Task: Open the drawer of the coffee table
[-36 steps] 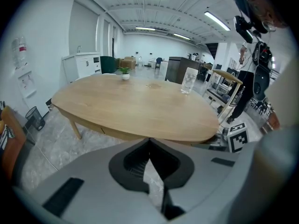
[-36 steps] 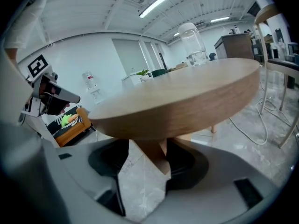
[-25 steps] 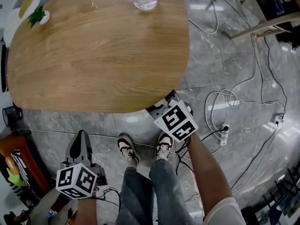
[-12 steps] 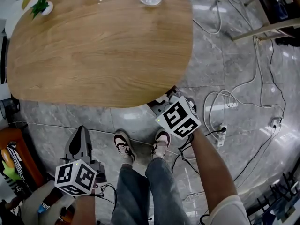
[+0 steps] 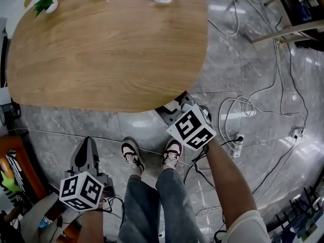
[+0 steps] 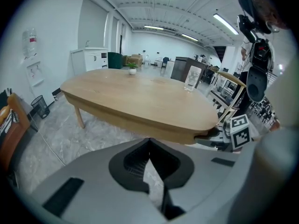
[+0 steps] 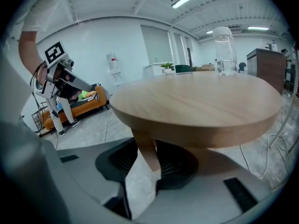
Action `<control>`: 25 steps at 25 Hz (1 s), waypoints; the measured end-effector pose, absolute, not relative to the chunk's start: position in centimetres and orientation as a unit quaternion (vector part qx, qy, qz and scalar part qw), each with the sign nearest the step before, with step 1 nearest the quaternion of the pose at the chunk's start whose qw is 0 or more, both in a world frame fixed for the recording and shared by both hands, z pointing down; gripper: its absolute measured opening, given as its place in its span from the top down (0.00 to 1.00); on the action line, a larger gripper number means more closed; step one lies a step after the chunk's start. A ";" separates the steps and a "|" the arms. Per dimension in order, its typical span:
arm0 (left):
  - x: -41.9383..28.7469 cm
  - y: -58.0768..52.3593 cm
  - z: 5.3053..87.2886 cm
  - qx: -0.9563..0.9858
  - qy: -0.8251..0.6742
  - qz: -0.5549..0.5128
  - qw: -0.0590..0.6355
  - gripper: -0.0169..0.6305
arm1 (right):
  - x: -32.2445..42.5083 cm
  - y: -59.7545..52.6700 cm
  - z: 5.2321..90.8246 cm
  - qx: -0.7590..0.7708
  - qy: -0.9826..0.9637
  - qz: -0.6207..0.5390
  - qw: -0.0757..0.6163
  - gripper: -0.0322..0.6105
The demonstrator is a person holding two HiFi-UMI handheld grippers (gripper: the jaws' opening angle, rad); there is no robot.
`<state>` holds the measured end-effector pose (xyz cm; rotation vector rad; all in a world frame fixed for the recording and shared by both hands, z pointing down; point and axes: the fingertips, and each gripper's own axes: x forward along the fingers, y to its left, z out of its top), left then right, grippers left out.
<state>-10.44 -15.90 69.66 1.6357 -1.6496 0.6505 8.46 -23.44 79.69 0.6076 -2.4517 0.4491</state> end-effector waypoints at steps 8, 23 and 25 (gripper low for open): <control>-10.2 -15.5 69.7 0.634 -0.638 0.249 0.360 0.99 | 7.6 -20.2 79.7 0.197 -0.922 0.163 0.290 0.77; -10.2 -14.6 69.6 0.634 -0.638 0.248 0.361 0.99 | 7.3 -17.0 79.8 0.176 -0.923 0.172 0.295 0.77; -10.3 -14.5 69.6 0.633 -0.638 0.246 0.362 0.99 | 7.3 -16.7 79.8 0.174 -0.923 0.172 0.296 0.77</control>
